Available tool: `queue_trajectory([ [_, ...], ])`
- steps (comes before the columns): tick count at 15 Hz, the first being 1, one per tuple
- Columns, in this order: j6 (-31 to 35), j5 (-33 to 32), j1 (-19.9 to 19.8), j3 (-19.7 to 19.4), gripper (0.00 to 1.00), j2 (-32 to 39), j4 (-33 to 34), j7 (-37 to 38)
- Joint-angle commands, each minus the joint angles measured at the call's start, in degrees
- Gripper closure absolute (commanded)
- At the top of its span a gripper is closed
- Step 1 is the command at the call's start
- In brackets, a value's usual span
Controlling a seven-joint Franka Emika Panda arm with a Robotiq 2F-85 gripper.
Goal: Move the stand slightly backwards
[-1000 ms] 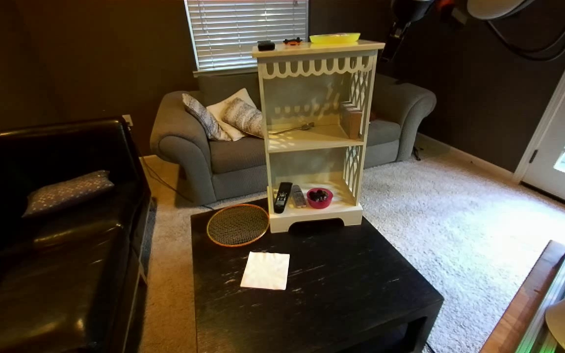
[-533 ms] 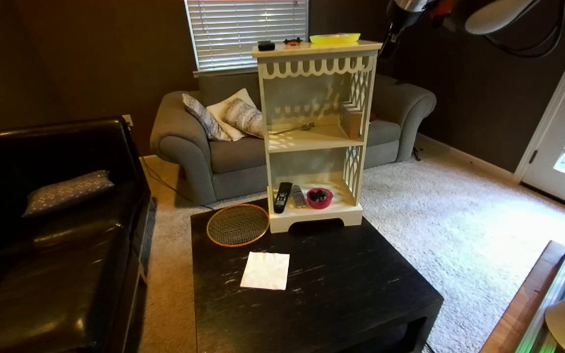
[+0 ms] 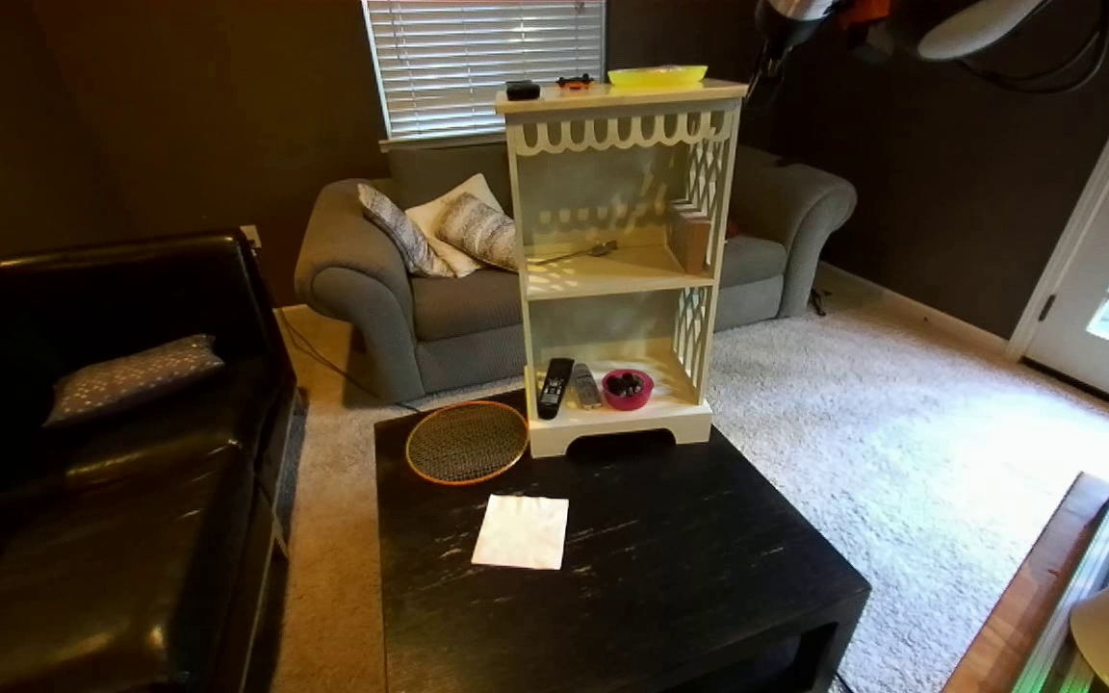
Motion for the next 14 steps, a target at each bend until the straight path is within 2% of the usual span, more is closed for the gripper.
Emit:
queue_trajectory([
  [1,-6.55,-14.76,-2.97,6.36,0.0,3.13,6.81,9.79],
  [5,-16.8,-31.28,-3.86,13.5,0.0,7.09,10.8,20.17],
  [6,-20.26,-35.15,-2.97,14.2,0.0,8.89,10.88,22.79],
  [7,-26.48,-39.46,8.88,5.52,0.0,11.99,10.89,24.63],
  [10,-33.62,-43.0,16.81,0.33,0.0,17.01,11.25,28.54],
  [12,-34.21,-43.92,20.59,-3.11,0.0,20.09,11.9,31.21],
  [14,-33.8,-44.12,22.56,-5.84,0.0,22.7,13.1,33.99],
])
